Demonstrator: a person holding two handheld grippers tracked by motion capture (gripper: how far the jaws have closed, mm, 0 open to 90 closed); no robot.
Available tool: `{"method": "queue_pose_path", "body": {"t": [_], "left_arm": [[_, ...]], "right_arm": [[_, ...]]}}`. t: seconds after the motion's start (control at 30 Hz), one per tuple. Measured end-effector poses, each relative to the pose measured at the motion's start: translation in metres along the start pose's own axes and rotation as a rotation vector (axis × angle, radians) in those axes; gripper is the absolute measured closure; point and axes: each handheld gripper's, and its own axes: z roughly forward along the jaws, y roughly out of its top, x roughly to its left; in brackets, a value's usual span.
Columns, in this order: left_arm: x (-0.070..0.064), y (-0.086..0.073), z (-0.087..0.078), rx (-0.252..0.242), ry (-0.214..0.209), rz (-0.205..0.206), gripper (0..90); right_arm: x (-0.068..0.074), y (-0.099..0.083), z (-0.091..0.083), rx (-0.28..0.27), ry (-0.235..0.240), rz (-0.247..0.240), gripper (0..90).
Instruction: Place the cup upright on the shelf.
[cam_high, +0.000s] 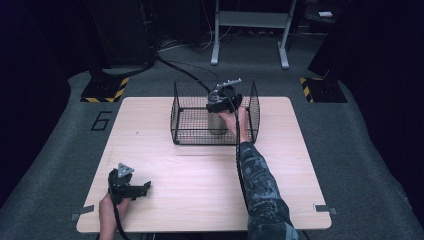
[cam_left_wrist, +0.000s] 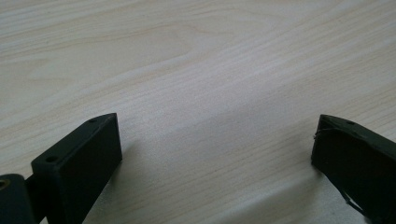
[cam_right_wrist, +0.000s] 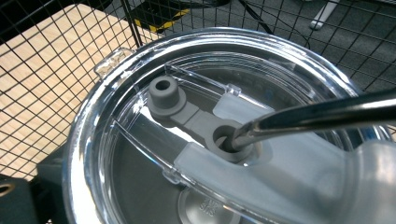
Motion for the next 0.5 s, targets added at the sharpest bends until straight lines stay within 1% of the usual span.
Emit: {"method": "queue_pose_path", "body": {"t": [0.1, 0.13, 0.17, 0.2, 0.23, 0.3, 0.33, 0.4, 0.43, 0.5], "left_arm": [[0.000, 0.000, 0.000, 0.000, 0.000, 0.000, 1.4], [0.000, 0.000, 0.000, -0.002, 0.000, 0.001, 1.5], [0.000, 0.000, 0.000, -0.002, 0.000, -0.001, 1.4], [0.000, 0.000, 0.000, -0.003, 0.000, -0.001, 1.4], [0.000, 0.000, 0.000, -0.003, 0.000, -0.001, 1.5], [0.000, 0.000, 0.000, -0.002, 0.000, -0.001, 1.5], [0.000, 0.000, 0.000, -0.002, 0.000, 0.000, 1.4], [0.000, 0.000, 0.000, -0.002, 0.000, -0.001, 1.4], [0.000, 0.000, 0.000, -0.002, 0.000, -0.001, 1.5], [-0.001, 0.000, 0.000, -0.006, 0.001, -0.006, 1.5]], "right_arm": [[-0.001, 0.001, -0.001, 0.009, 0.009, 0.021, 1.9], [-0.002, 0.002, -0.001, 0.013, 0.015, 0.019, 0.3], [-0.002, 0.002, -0.001, 0.020, 0.026, 0.035, 0.0], [-0.003, 0.002, -0.002, 0.022, 0.032, 0.032, 0.0], [-0.002, 0.003, -0.003, 0.032, 0.034, 0.050, 0.0], [-0.002, 0.003, -0.004, 0.033, 0.040, 0.048, 0.0], [-0.001, 0.003, -0.006, 0.048, 0.046, 0.043, 0.0], [0.000, 0.004, -0.010, 0.054, 0.041, 0.035, 0.0], [0.000, 0.003, -0.012, 0.055, 0.049, 0.039, 0.0], [-0.001, 0.003, -0.017, 0.054, 0.052, 0.042, 0.0]]}}
